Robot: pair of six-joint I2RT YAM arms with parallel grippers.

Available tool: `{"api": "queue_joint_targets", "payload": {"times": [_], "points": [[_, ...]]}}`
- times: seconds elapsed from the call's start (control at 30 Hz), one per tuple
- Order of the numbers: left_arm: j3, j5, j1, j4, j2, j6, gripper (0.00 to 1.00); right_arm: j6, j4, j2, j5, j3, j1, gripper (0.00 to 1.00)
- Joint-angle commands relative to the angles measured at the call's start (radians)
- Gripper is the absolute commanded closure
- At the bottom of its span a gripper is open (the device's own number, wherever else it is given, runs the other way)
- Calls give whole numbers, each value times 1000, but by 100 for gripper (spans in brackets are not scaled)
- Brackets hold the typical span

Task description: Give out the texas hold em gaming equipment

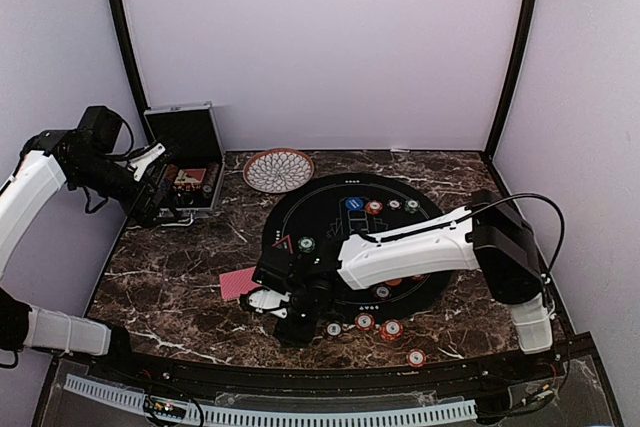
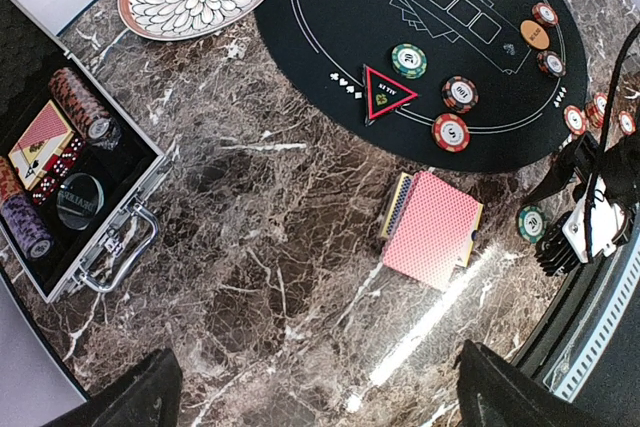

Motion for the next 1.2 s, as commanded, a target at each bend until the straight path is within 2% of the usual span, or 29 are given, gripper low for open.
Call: {"api": "queue_joint_targets", "payload": {"times": [0.0, 0.2, 0.43, 0.57, 0.9, 1.17], "points": [[22, 20, -5, -33, -16, 9, 1, -5, -4, 45, 35, 26, 1, 42], [30, 23, -5, -31, -6, 6, 1, -10, -3, 51, 57, 27, 1, 43], [31, 22, -5, -31, -4, 4, 1, -7, 10, 42, 74, 21, 3, 63], [29, 20, -6, -31, -4, 4, 1, -2, 29, 14, 74, 14, 3, 68], [31, 16, -5, -34, -11, 5, 1, 15, 44, -62, 149, 18, -3, 73], [34, 16, -5, -33, -7, 7, 1, 51, 70, -169, 133, -72, -35, 72]]}}
